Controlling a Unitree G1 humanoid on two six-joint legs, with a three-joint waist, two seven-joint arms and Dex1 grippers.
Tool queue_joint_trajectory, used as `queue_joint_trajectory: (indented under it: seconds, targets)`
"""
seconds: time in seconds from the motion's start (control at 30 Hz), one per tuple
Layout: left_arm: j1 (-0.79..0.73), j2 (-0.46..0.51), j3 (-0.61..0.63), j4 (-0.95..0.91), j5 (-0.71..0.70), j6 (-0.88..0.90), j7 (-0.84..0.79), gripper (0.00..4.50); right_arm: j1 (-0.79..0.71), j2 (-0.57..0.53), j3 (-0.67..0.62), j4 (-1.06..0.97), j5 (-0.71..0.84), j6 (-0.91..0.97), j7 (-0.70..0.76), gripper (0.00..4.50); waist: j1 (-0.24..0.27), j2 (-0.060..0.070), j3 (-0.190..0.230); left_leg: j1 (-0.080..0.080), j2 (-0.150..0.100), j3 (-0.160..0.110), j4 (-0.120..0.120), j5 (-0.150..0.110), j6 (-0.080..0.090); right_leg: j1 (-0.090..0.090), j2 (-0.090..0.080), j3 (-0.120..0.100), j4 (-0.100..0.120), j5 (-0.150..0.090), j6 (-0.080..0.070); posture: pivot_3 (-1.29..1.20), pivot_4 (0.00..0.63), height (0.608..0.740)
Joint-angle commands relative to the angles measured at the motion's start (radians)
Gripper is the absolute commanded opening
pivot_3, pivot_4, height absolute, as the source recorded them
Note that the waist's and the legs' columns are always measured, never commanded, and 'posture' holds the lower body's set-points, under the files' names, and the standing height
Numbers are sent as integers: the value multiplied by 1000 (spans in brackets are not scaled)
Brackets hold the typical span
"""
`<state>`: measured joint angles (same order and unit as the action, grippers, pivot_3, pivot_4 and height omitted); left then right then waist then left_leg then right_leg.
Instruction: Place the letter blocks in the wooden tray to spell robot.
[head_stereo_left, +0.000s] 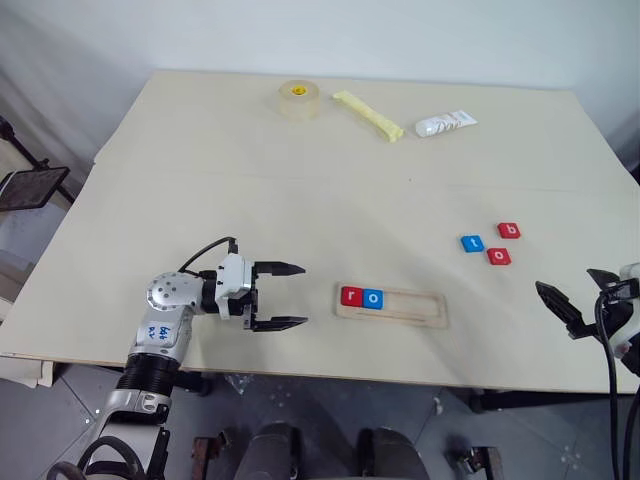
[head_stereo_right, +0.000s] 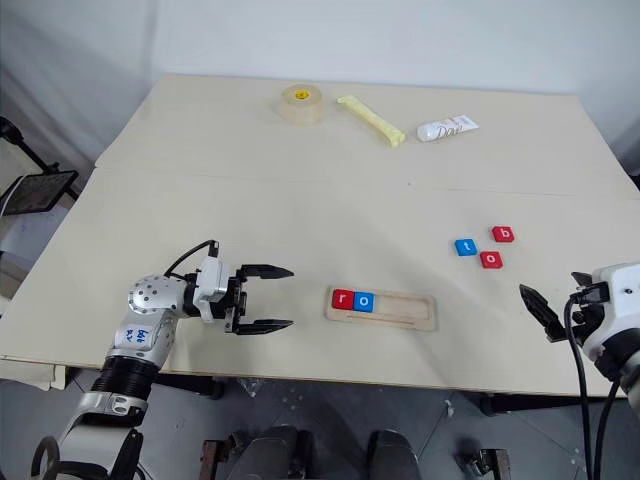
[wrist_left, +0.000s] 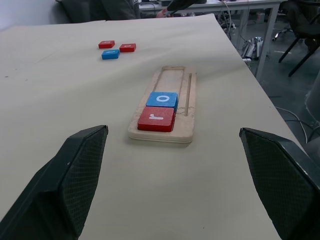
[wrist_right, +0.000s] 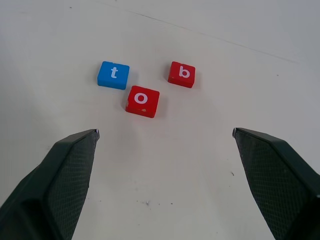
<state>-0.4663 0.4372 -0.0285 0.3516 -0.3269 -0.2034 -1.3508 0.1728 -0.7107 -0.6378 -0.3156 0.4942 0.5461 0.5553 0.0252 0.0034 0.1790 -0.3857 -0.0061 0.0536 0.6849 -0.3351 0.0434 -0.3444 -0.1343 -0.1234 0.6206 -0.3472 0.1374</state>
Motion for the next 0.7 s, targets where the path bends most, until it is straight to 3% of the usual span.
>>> queue_joint_trajectory:
  seconds: [0.03, 0.3, 0.53, 0.7]
  targets:
    - [4, -2, -2, -43, -33, 0, -12, 4478, 4, -4, -43, -32, 12, -16, 4, 4500, 0, 0, 0, 0, 0, 0, 0, 0, 0, 0, 0, 0, 0, 0, 0, 0, 150, 740]
    - [15, 2, -3, -51, -36, -4, -15, 4478, -7, -17, -50, -5, 27, 1, 11, 4500, 0, 0, 0, 0, 0, 0, 0, 0, 0, 0, 0, 0, 0, 0, 0, 0, 150, 740]
    - [44, 7, 2, -100, -49, 12, 1, 4478, -343, -102, 119, 311, -12, 73, 16, 4500, -16, 0, 0, 1, 0, 4, 0, 1, 0, 0, 0, 3, -1, 0, 0, 0, 150, 740]
    - [75, 19, 7, -133, -57, 18, -1, 4478, -625, -120, 266, 621, -109, -8, 54, 4500, -27, 1, 0, 0, 0, 3, -1, 1, 0, -2, 0, 3, 0, 0, 0, 0, 150, 740]
